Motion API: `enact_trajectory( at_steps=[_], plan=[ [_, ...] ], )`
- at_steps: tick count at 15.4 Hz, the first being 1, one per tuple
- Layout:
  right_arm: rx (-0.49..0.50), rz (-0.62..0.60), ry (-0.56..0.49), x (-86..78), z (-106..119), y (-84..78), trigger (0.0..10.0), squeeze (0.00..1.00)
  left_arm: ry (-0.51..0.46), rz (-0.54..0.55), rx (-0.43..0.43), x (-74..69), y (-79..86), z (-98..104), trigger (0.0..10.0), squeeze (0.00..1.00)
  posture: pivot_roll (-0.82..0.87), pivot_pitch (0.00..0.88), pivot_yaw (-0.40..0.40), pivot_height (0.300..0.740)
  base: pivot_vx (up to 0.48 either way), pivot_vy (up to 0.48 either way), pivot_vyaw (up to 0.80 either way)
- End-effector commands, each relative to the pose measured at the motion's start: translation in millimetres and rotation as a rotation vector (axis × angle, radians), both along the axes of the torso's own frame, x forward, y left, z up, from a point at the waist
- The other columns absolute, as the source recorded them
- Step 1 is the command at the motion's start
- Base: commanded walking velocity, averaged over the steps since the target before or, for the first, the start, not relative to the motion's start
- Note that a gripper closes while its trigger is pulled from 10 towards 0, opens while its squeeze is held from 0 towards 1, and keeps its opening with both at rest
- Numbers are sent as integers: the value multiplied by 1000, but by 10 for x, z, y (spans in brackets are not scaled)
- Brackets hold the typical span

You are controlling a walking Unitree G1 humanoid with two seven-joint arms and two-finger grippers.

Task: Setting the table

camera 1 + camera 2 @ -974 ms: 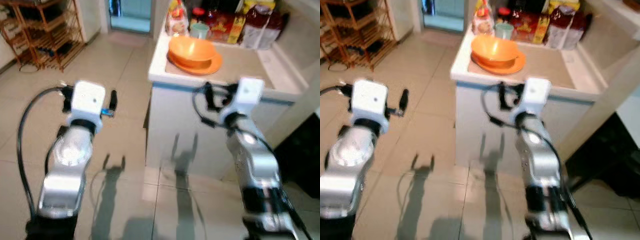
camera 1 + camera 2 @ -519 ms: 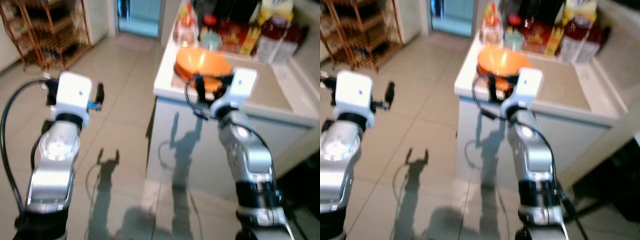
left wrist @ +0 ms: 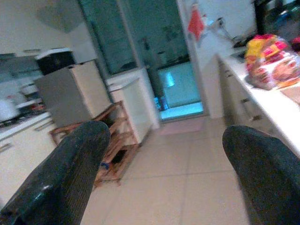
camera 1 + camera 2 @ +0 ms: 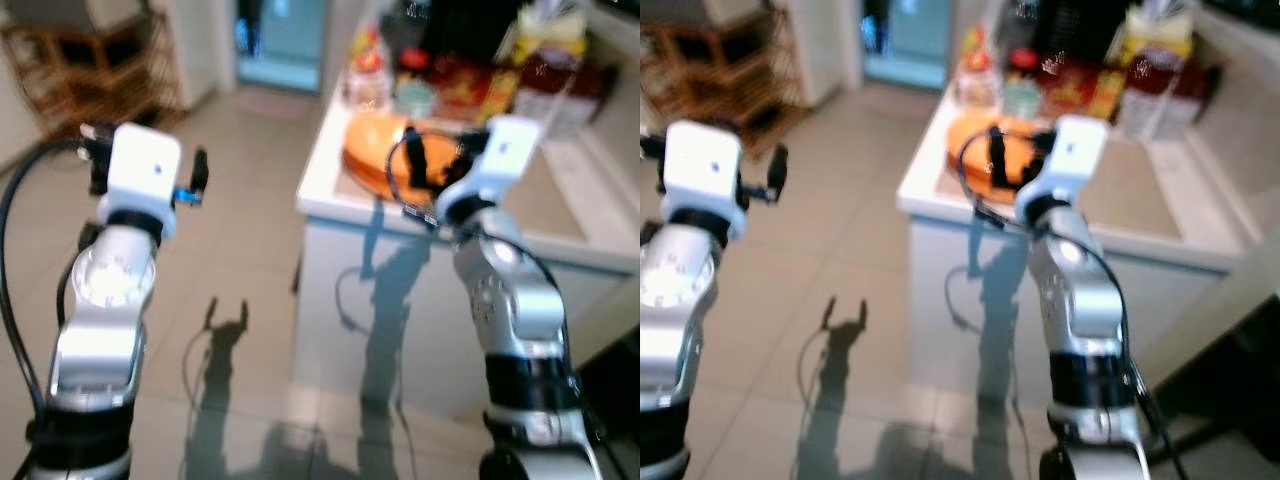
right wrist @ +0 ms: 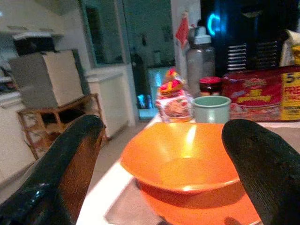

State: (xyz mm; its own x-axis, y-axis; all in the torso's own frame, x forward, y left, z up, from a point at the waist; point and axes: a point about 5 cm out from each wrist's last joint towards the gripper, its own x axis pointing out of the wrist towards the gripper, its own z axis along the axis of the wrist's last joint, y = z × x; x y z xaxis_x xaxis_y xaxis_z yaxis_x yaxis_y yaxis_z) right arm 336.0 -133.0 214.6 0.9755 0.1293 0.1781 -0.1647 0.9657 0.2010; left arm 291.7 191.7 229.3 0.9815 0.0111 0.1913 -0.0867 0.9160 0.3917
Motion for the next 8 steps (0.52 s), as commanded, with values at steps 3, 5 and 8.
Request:
enact_trajectory(
  at_steps=[3,5,8],
  plan=[
    [46,0,65,86,55,-140,10000,0,16,-46,-15,-15,-139,-68,10000,0,95,0,-104,740,377,0,0],
    [57,21,98,129,55,-179,10000,0,4,-66,-14,-2,-196,-27,10000,0,124,0,-106,740,381,0,0],
    [62,58,115,239,151,-194,10000,0,-3,-46,0,-9,-119,-4,10000,0,123,0,-121,740,379,0,0]
  ],
)
